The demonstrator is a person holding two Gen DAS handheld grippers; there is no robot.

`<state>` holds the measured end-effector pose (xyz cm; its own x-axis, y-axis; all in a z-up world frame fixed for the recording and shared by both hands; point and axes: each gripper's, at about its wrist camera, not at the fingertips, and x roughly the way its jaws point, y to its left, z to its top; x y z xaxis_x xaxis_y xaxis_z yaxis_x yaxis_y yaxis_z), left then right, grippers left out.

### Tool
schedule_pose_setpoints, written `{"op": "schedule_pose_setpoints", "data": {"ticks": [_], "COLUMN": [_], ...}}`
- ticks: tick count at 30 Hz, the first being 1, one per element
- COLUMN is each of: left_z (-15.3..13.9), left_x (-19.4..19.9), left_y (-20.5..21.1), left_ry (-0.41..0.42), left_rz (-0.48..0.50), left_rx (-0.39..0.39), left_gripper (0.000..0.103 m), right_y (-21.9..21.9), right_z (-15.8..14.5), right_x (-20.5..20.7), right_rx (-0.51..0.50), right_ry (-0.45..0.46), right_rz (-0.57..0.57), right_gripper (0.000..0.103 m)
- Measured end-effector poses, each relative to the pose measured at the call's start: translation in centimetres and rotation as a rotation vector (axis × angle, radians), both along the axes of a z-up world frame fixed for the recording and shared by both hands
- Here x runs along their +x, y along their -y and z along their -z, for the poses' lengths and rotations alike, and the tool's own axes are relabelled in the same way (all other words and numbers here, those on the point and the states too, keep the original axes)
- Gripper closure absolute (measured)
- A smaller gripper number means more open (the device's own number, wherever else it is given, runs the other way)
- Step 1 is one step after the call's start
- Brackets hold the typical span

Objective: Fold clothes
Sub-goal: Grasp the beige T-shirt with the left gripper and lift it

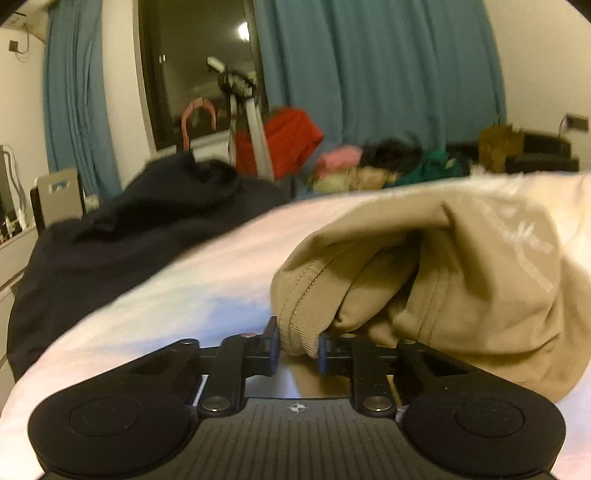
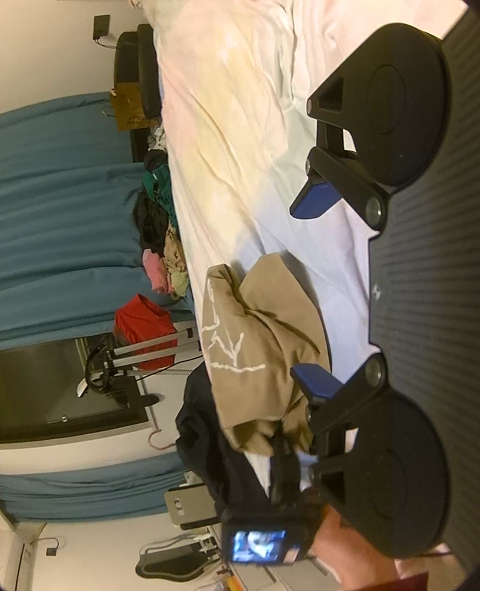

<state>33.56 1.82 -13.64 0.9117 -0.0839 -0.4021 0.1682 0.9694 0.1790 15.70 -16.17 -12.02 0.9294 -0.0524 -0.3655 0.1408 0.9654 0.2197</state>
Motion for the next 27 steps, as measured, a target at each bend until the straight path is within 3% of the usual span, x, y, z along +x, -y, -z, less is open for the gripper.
{"op": "schedule_pose_setpoints", "data": {"ticks": [6, 11, 14, 20, 27], "left_z": [-5.7, -11.9, -14.7, -16.0, -15.9], "left_x": [-6.0, -12.9, -17.2, -25.2, -27.1], "left_y": [0.0, 0.3, 1.2, 1.0, -0.9], "left_ry": [0.153, 0.238, 0.285, 0.296, 0.244], "left_rz": [0.119, 0.201, 0.253, 0.306, 0.27], "left_rx": [-0.029, -0.137, -0.164, -0.212, -0.261], "left_gripper": [0.092, 0.094, 0.094, 0.095, 0.095], "right_y": [-0.1, -0.6, -1.2, -2.9, -5.9], "right_z": [0.3, -0.6, -1.5, -2.9, -2.7], "right_x": [0.6, -0.6, -1.8, -4.9, -5.7], "right_rx": [-0.014, -0.047, -0.068, -0.08, -0.115], "right_ry": [0.005, 0.037, 0.067, 0.094, 0.068], "right_rz": [0.008, 0.002, -0.014, -0.089, -0.237], "right_gripper": [0.016, 0.016, 0.016, 0.016, 0.017]}}
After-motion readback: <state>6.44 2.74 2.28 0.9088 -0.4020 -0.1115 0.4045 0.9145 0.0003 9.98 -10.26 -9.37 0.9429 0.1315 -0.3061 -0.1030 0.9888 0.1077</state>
